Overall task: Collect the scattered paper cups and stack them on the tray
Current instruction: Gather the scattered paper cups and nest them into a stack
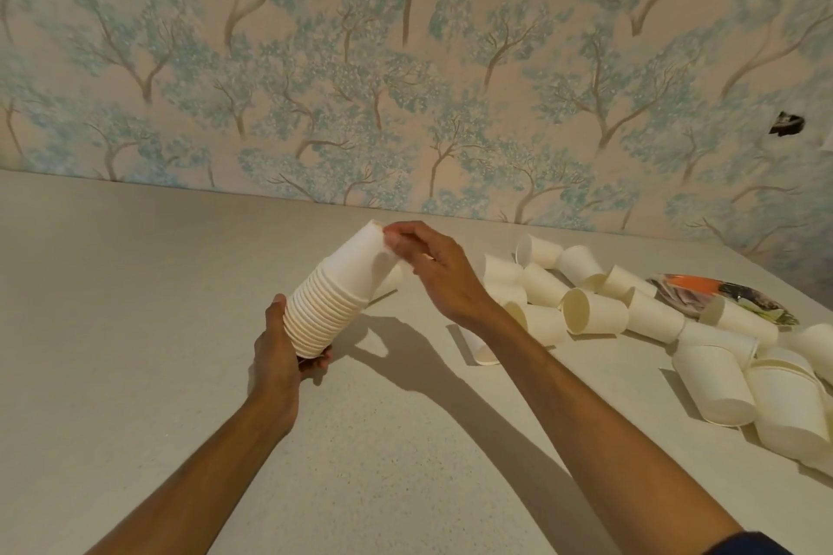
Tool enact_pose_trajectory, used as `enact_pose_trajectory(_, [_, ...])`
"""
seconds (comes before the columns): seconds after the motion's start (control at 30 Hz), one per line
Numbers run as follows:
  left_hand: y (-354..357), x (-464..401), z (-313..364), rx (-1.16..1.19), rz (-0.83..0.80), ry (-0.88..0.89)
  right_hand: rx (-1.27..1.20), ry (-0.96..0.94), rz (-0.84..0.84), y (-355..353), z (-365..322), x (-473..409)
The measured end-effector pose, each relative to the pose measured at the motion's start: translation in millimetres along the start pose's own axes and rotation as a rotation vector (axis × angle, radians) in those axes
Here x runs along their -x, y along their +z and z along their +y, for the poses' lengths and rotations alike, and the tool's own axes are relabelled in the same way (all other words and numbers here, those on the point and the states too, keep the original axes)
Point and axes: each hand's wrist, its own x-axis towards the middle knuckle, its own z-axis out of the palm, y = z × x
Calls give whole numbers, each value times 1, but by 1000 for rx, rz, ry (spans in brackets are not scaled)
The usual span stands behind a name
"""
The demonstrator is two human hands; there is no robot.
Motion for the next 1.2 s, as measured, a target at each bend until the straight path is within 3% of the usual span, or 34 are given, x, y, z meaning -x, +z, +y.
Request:
enact_pose_trajectory(0.1, [0, -1, 2, 41, -1, -19, -119, 73, 124, 11, 13, -19])
enact_pose_trajectory(0.17, [0, 0, 2, 50, -2, -21, 73, 41, 161, 14, 31, -34])
enact_pose_trajectory(0.33, [1, 0, 5, 69, 12, -47, 894, 20, -295, 34, 68, -71])
enact_pose_trajectory(0.43, [1, 0, 4, 75, 17, -51, 1036, 47, -464, 50, 84, -82])
enact_pose_trajectory(0.6, [0, 0, 4, 86, 32, -46, 969, 10, -394, 62, 97, -85])
enact_pose_trajectory(0.7, [-1, 0, 4, 89, 26, -37, 735, 69, -338, 58, 98, -77])
enact_pose_trajectory(0.93, [-3, -1, 3, 79, 2, -14, 55, 227, 135, -6, 62, -50])
enact_pose_trajectory(1.07, [-3, -2, 3, 52, 13, -6, -161, 192, 124, -49, 26, -31])
enact_pose_trajectory(1.2, [5, 5, -2, -6, 0, 4, -39, 53, 29, -66, -10, -11])
